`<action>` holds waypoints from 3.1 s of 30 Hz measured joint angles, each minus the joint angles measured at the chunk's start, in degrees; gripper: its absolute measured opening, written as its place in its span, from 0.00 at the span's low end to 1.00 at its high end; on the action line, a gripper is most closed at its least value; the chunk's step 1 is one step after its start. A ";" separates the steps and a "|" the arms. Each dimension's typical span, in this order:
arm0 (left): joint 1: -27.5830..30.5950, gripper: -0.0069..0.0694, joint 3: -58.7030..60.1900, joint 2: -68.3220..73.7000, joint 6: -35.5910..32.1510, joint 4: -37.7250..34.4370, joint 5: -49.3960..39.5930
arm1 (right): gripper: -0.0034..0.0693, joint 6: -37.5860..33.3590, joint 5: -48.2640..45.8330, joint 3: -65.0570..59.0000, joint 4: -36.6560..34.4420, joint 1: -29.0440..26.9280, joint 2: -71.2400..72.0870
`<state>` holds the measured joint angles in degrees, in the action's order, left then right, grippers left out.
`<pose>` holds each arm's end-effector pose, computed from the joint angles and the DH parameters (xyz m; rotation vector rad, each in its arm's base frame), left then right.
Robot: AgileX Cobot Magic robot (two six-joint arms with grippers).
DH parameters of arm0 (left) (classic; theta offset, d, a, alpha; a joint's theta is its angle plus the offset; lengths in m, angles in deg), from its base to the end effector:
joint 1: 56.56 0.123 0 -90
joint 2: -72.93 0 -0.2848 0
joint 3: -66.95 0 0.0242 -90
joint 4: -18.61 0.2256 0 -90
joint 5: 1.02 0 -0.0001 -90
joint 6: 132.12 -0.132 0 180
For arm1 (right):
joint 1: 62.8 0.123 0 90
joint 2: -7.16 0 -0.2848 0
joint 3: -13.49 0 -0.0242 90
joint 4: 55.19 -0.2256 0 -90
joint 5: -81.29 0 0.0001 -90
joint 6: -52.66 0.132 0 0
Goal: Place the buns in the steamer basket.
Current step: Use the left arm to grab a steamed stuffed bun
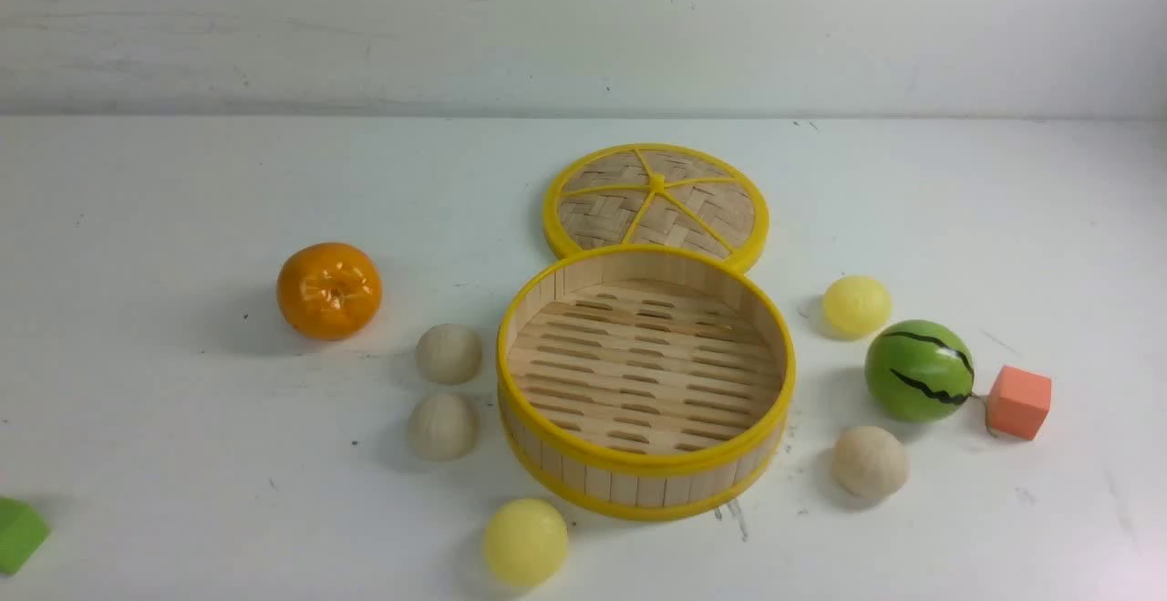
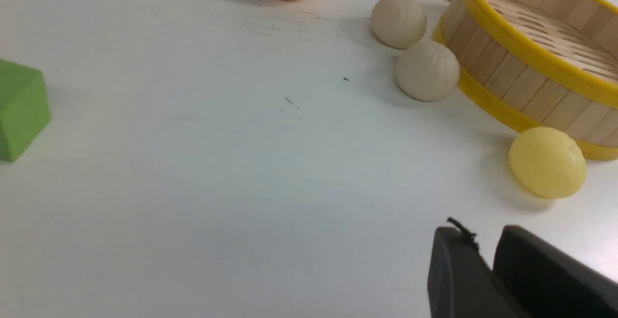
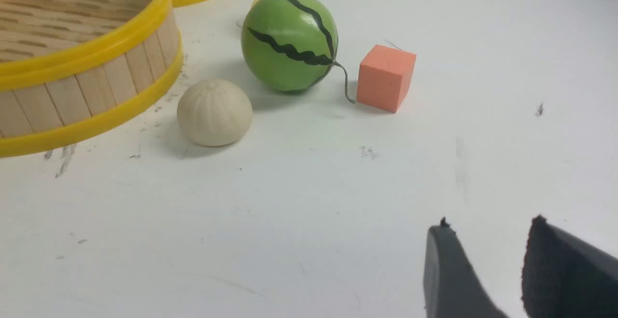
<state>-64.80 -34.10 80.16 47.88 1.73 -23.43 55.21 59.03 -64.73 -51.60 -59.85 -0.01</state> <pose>0.0631 -0.0239 0.1580 -0.0461 1.8961 -0.3896 0.0662 0.0003 0.1608 -0.0447 1.8775 0.0038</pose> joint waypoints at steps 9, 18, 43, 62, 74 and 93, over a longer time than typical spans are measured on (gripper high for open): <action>0.00 0.26 0.00 0.00 0.00 0.00 0.00 | 0.38 0.00 0.00 0.00 0.00 0.00 0.00; 0.00 0.28 0.00 0.00 0.00 0.00 0.00 | 0.38 0.00 0.00 0.00 0.00 0.00 0.00; 0.00 0.29 -5.09 0.00 6.18 -31.99 14.02 | 0.38 0.00 0.06 0.00 0.00 0.00 0.00; -0.56 0.07 -47.70 69.19 -9.42 -11.63 -27.65 | 0.38 0.00 0.06 0.00 0.00 0.00 0.00; -30.31 0.07 -59.87 86.46 3.75 5.16 -23.53 | 0.38 0.00 0.06 0.00 0.00 0.00 0.00; -30.91 0.37 -66.28 99.76 5.90 14.86 -17.55 | 0.38 0.00 0.06 0.00 0.00 0.00 0.00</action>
<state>-95.72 -100.38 179.92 53.78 16.59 -40.97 55.21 59.09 -64.73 -51.60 -59.85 -0.01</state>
